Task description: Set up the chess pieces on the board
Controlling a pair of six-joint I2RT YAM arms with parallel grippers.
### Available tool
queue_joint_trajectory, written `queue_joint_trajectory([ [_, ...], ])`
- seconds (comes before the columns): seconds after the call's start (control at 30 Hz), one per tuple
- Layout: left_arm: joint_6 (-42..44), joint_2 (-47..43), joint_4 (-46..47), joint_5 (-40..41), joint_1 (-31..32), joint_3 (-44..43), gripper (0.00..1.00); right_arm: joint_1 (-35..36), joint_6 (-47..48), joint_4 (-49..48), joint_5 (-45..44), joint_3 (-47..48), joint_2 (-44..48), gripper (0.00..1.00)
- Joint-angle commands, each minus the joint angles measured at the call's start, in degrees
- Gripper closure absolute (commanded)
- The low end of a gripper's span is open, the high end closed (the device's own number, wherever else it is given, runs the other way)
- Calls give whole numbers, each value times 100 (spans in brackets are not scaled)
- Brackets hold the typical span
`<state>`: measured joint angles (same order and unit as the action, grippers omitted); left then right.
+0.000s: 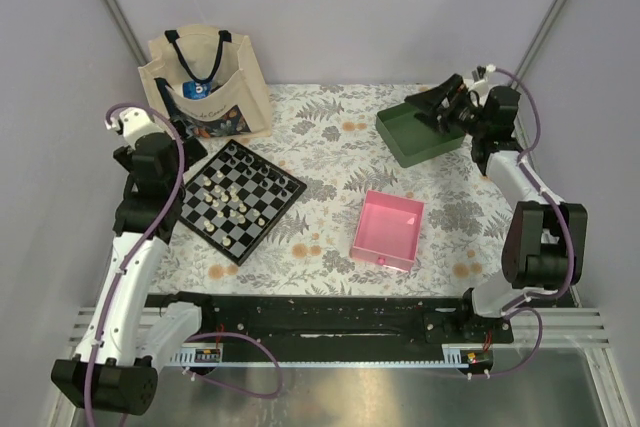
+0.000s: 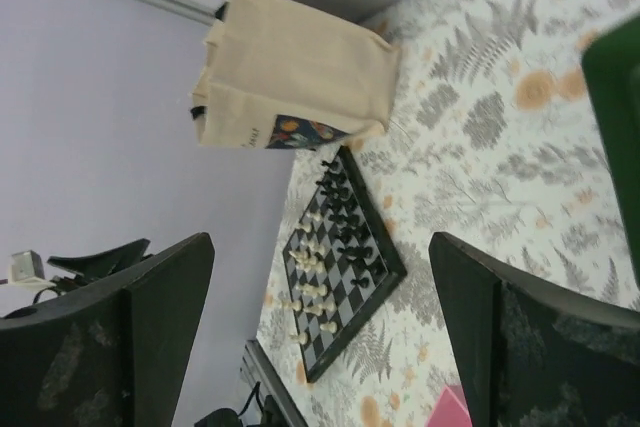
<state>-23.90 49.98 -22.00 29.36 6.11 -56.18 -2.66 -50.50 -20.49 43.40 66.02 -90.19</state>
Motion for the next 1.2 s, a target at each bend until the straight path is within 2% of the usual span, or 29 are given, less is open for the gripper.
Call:
queue_joint_trajectory([
  [0.0, 385, 354, -857, -694, -40, -533, 1, 150, 480, 1097, 234, 5, 668, 1],
  [0.03, 456, 538, -998, -826, -40, -630, 1, 238, 1454, 2449, -204, 295, 887, 1],
  [0.07, 474, 722, -1156, -940, -48, -761, 1, 431, 2056, 3350, -679, 585, 1002, 1],
  [0.17, 430, 1101, -1219, -1204, -48, -772, 1, 441, 2763, 4375, -1532, 912, 1293, 1],
  [0.27, 307, 1418, -1246, -1345, -48, -667, 1, 433, 3160, 4887, -2063, 1036, 1539, 1],
  [0.37, 167, 1620, -1202, -1214, -75, -631, 1, 494, 3065, 4749, -1231, 957, 1487, 1],
  [0.47, 175, 1656, -1061, -1152, -267, -604, 1, 984, 3150, 4764, -1193, 956, 1373, 1],
  [0.57, 201, 1708, -903, -1669, -872, -622, 1, 1582, 3284, 4958, -1220, 1080, 1241, 1],
  [0.7, 106, 1910, -631, -2267, -1900, -648, 1, 2119, 3169, 4730, -1299, 668, 1294, 1],
  [0.77, 131, 2129, -481, -2461, -2165, -622, 1, 2339, 3160, 4695, -1203, 562, 1302, 1],
  [0.97, 254, 3043, 116, -2804, -2570, -402, 1, 3147, 3047, 4590, -1105, 307, 1153, 1],
  [1.03, 280, 3350, 511, -3066, -2650, -341, 1, 3288, 2906, 4449, -939, 193, 1074, 1],
  [1.1, 333, 3641, 302, -3192, -2703, -525, 1, 3368, 2748, 4265, -763, 43, 1048, 1],
  [1.17, 342, 3730, 651, -3261, -2755, -376, 1, 3429, 2695, 4176, -675, -63, 1056, 1],
])
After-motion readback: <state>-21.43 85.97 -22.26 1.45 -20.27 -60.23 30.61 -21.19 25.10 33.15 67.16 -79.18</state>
